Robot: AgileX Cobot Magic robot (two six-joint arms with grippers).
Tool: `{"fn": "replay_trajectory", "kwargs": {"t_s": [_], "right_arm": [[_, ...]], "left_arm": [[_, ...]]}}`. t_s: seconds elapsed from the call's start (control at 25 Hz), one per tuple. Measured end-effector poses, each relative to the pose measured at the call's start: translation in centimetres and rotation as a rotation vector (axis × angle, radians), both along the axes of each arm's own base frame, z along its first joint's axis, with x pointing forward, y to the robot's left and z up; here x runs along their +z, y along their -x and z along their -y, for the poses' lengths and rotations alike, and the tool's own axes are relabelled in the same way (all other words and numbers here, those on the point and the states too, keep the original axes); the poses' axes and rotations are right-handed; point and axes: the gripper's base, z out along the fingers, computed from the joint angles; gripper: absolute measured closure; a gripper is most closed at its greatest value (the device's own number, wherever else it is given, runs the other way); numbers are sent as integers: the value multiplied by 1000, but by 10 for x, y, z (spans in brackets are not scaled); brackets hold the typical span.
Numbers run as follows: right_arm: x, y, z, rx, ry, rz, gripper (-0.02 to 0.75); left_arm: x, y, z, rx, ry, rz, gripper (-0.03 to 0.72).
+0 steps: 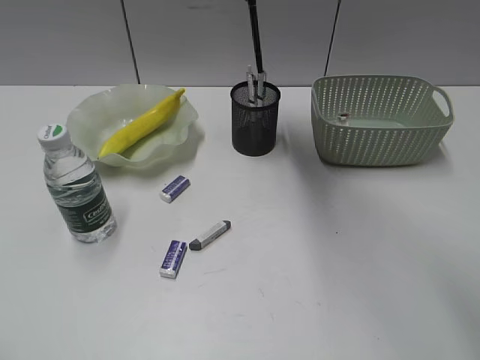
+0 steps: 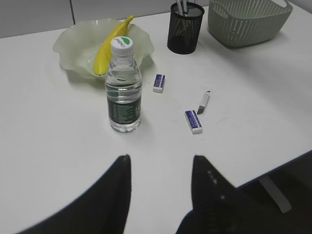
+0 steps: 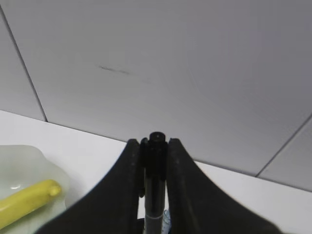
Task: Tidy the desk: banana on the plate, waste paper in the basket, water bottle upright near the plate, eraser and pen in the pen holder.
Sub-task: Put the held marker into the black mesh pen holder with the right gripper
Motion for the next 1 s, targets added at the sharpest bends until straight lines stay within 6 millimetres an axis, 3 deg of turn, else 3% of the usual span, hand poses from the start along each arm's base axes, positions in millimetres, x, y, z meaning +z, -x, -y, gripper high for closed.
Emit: {"fn": "replay_trajectory", "kwargs": {"t_s": [0.4, 0.56, 0.8, 1.0], "right_arm": [[-63, -18, -17, 80, 123, -9, 608], [-79, -22, -19, 92, 128, -19, 608], [-83, -29, -10, 22, 37, -52, 603], [-83, -31, -7, 9, 26, -55, 449]], "left_arm": [[0, 0, 0, 0, 0, 0, 378], [0, 0, 0, 0, 0, 0, 378], [0, 0, 0, 0, 0, 0, 378], [0, 0, 0, 0, 0, 0, 378]]}}
